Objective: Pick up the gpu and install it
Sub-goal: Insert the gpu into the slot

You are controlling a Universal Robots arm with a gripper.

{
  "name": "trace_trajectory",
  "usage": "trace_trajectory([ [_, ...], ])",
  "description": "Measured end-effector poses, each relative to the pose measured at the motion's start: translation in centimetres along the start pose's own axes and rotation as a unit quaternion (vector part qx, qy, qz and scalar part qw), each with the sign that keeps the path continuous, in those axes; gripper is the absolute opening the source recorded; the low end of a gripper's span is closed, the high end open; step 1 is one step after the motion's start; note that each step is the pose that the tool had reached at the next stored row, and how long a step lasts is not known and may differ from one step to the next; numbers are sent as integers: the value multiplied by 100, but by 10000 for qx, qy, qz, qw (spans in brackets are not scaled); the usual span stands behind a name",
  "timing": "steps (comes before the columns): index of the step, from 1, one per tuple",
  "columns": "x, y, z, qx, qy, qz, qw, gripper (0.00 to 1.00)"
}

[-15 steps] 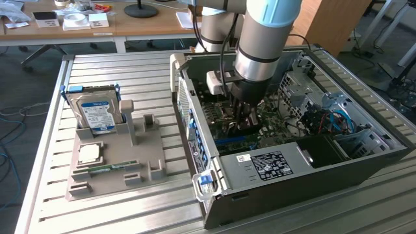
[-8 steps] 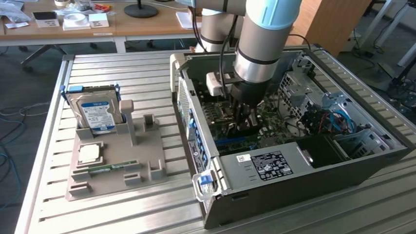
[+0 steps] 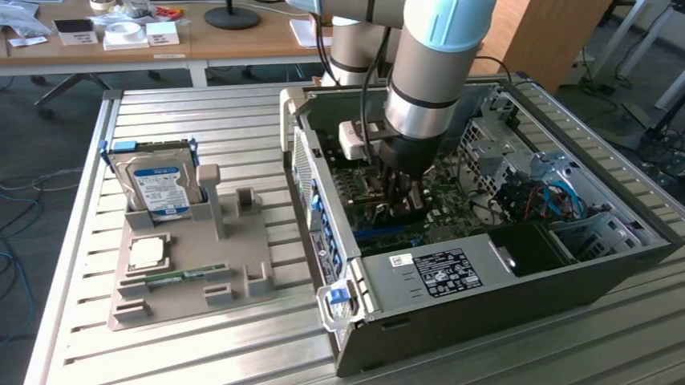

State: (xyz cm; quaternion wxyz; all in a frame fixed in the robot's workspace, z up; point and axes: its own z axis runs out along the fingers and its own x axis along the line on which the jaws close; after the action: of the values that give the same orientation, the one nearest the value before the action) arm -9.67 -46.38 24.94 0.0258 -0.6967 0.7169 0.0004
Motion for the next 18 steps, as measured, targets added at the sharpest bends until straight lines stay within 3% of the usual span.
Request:
trace_trajectory([
  [18, 1, 13, 51, 0, 0, -1, 10000, 27],
])
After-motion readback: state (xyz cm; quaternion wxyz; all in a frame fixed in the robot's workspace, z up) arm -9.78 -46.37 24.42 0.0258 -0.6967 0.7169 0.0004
